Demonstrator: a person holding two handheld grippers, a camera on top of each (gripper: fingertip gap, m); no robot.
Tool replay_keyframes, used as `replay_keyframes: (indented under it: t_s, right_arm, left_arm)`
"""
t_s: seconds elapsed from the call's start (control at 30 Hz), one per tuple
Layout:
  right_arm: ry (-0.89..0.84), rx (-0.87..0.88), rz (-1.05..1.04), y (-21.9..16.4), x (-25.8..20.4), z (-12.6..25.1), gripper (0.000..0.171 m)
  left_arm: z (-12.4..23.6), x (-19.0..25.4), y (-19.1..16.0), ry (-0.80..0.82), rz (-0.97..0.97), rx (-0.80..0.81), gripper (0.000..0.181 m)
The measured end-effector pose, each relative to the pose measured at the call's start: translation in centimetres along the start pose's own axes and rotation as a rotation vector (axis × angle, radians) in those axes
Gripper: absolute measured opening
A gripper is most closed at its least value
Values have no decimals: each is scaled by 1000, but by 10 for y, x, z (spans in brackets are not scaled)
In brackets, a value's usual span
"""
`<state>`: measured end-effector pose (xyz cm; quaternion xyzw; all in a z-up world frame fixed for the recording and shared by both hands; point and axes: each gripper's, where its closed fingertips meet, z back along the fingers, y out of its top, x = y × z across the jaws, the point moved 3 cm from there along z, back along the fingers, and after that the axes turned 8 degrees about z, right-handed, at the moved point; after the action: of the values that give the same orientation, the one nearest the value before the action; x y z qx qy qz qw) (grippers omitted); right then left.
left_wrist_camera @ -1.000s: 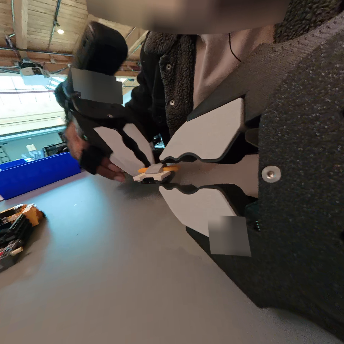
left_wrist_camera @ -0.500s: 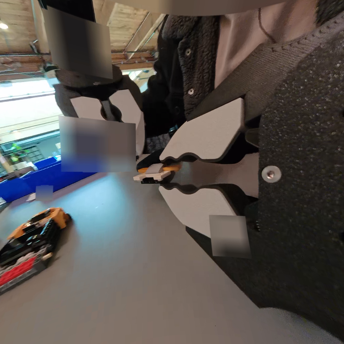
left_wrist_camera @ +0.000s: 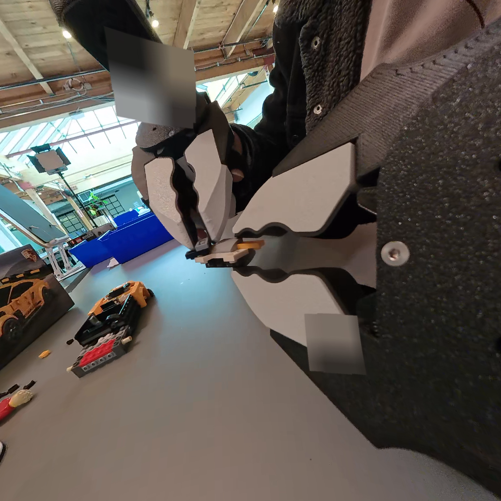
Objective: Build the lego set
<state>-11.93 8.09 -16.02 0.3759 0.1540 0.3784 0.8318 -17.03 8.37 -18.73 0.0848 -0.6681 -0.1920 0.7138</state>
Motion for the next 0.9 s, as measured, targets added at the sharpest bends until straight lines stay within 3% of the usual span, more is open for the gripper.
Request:
replay_keyframes:
  t_s: [0.23,0.47,0.9]
  right_arm:
    - [65,23,-33,1,0,4,15]
    - [243,82,93,6,10,25,15]
    - [668,54,-394,-12,13,10,22]
  left_arm:
    - [0,1,0,-24,22,-1,19]
    - [-2,5,-3,-62,18,-40,19]
    - [-8,11,-15,-89,-37,-123,19]
